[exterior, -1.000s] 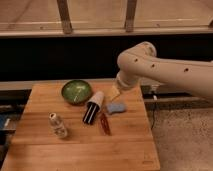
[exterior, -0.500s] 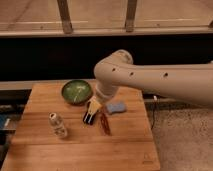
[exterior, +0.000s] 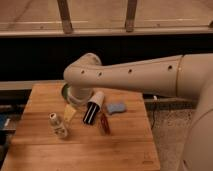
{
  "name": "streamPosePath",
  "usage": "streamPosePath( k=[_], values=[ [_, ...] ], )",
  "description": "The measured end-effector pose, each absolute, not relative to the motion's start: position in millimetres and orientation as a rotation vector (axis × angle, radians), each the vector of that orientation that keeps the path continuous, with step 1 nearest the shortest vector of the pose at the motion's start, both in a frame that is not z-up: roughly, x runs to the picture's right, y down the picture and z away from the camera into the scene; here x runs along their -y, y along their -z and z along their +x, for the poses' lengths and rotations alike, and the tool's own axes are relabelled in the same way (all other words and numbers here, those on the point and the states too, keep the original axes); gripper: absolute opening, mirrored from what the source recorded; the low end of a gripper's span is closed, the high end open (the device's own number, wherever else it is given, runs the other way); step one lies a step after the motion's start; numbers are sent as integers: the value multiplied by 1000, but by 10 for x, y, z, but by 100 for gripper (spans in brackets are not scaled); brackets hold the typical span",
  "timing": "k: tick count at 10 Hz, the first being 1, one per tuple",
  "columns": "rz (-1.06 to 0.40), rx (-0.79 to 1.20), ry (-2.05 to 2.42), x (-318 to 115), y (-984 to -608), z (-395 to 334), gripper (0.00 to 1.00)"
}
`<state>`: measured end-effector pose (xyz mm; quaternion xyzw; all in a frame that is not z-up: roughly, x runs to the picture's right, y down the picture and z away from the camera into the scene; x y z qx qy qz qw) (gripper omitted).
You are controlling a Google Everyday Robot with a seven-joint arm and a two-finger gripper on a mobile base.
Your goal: Knock the bottle over
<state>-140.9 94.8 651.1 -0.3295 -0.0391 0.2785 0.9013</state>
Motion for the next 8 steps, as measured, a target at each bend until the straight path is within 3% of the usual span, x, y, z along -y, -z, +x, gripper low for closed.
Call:
streamPosePath(
  k=[8],
  values=[
    [-735, 82, -532, -1119, -6609, -1506, 80]
  ],
)
